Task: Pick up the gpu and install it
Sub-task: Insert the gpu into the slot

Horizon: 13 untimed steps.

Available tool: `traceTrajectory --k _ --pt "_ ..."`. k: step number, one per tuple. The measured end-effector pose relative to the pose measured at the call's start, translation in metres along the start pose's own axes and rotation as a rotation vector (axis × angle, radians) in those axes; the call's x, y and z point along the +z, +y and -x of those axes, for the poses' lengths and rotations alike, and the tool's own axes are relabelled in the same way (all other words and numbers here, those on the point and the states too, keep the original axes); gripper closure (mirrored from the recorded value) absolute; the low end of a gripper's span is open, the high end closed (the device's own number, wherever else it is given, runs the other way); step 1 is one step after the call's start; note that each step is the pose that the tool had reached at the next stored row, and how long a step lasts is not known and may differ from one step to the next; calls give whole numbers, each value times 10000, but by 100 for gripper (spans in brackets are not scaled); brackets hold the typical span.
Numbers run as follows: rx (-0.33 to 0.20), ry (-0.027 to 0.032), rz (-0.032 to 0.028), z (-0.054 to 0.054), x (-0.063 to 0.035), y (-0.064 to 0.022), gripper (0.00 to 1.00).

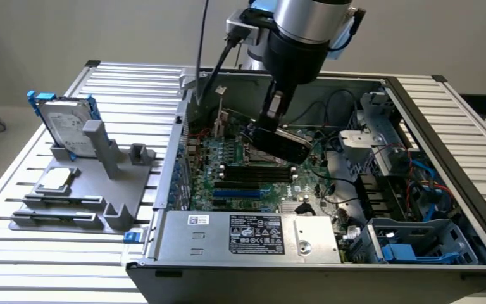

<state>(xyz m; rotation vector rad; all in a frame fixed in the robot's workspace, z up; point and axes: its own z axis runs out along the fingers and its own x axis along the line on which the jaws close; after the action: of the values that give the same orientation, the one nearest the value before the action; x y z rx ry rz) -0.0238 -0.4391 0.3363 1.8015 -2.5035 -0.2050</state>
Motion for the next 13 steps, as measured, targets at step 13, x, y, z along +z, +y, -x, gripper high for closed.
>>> traceTrajectory --k 13 --pt "-2311 189 74 -5 87 -13 74"
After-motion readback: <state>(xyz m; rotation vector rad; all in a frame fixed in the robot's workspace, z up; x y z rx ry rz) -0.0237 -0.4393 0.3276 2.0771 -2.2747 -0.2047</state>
